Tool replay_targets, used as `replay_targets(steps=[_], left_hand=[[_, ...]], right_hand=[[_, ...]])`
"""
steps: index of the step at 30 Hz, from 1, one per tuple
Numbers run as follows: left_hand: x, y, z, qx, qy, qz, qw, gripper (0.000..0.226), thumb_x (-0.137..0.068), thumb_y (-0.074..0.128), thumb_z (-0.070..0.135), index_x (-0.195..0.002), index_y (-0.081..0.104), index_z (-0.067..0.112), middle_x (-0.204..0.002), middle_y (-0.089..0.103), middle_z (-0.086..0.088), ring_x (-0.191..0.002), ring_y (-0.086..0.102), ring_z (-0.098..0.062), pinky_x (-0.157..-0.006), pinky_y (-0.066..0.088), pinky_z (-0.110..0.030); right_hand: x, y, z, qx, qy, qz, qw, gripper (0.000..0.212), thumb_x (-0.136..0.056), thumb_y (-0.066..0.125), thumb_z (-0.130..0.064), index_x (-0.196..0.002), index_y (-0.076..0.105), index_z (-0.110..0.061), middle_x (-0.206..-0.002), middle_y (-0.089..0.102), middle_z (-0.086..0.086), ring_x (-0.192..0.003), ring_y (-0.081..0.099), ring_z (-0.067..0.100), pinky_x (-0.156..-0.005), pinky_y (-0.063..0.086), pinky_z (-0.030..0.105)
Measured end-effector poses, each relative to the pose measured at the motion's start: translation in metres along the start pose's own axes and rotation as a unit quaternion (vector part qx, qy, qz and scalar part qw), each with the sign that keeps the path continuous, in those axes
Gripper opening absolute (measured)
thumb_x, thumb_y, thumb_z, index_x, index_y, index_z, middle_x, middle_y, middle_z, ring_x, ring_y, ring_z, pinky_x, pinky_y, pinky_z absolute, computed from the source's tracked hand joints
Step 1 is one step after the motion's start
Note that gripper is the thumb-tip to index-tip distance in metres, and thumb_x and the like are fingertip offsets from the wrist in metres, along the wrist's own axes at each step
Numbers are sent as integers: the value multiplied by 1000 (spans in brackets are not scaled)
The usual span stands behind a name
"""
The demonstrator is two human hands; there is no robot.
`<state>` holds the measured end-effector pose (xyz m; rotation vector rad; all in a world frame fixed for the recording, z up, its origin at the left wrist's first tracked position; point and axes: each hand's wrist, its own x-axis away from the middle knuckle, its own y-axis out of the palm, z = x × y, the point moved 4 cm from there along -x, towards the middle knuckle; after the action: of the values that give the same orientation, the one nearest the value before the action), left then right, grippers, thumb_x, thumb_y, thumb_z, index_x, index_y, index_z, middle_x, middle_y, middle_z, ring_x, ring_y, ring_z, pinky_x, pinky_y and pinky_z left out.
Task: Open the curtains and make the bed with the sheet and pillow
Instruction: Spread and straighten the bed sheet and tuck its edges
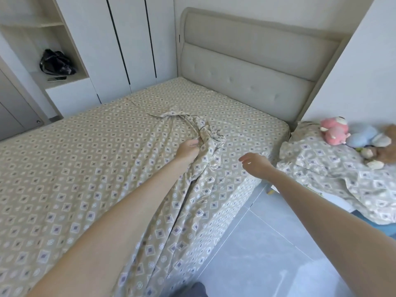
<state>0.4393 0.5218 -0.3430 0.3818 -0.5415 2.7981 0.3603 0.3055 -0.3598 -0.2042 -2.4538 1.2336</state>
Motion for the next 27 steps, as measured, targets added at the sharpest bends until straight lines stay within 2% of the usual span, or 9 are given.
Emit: replay_targets(steps=[3,5,10,15,19,21,23,25,27], left_hand=[[-45,14,16,-12,-3,-5,1000,45,-94,39,6,-137,48,17,-136,52,-5,-108,57,-20,-72,46,-24],[-74,27,29,-10,-7,-4,1000,42,-96,39,7,-137,48,15,-136,51,-5,-98,54,-16,-68,45,-23],[-148,60,44,-12,-30,8,999,41,-97,39,7,-136,49,15,-138,50,-4,-71,49,-4,-62,41,-19],[-213,101,52,-1,-63,27,998,39,-96,39,8,-132,52,16,-126,52,-1,-77,54,-9,-64,44,-24],[-268,138,61,23,-107,66,992,28,-92,40,5,-92,56,27,-86,50,5,-72,47,-13,-67,39,-28],[-290,153,64,52,-133,93,985,32,-94,42,6,-116,58,23,-103,56,1,-85,55,-15,-75,47,-27],[-303,162,64,79,-159,113,978,36,-95,47,11,-130,53,17,-119,57,-4,-103,57,-20,-90,47,-31],[-319,173,66,85,-175,125,973,37,-96,49,16,-132,52,13,-117,58,-10,-103,56,-24,-93,46,-35],[-329,177,64,98,-194,151,964,35,-95,51,16,-129,54,10,-110,61,-15,-96,58,-27,-83,49,-34]], right_hand=[[-42,-14,6,7,3,-10,1000,36,-92,41,-9,-119,60,-23,-126,59,6,-97,64,26,-79,53,34],[-75,-26,12,-1,2,-13,1000,35,-92,42,-9,-120,60,-21,-124,60,7,-90,63,24,-69,52,29],[-156,-45,34,-5,0,-35,999,35,-92,41,-11,-117,61,-24,-123,60,5,-85,63,23,-67,51,29],[-239,-62,58,31,-37,-84,995,37,-92,39,-7,-118,62,-21,-123,60,6,-77,60,22,-68,51,31],[-316,-90,75,92,-83,-131,984,35,-94,39,-6,-118,61,-19,-132,55,7,-101,64,25,-85,52,34],[-348,-106,76,134,-113,-161,971,35,-97,38,-4,-121,62,-10,-137,53,6,-113,59,21,-86,48,25],[-374,-115,78,132,-123,-178,967,35,-97,39,-4,-122,61,-11,-139,51,4,-112,60,25,-88,50,31],[-406,-122,80,146,-139,-193,960,35,-97,39,-6,-123,60,-15,-138,52,3,-107,62,28,-90,51,38],[-430,-119,82,163,-152,-218,950,35,-96,39,-8,-121,60,-19,-136,53,3,-105,63,30,-88,51,39]])
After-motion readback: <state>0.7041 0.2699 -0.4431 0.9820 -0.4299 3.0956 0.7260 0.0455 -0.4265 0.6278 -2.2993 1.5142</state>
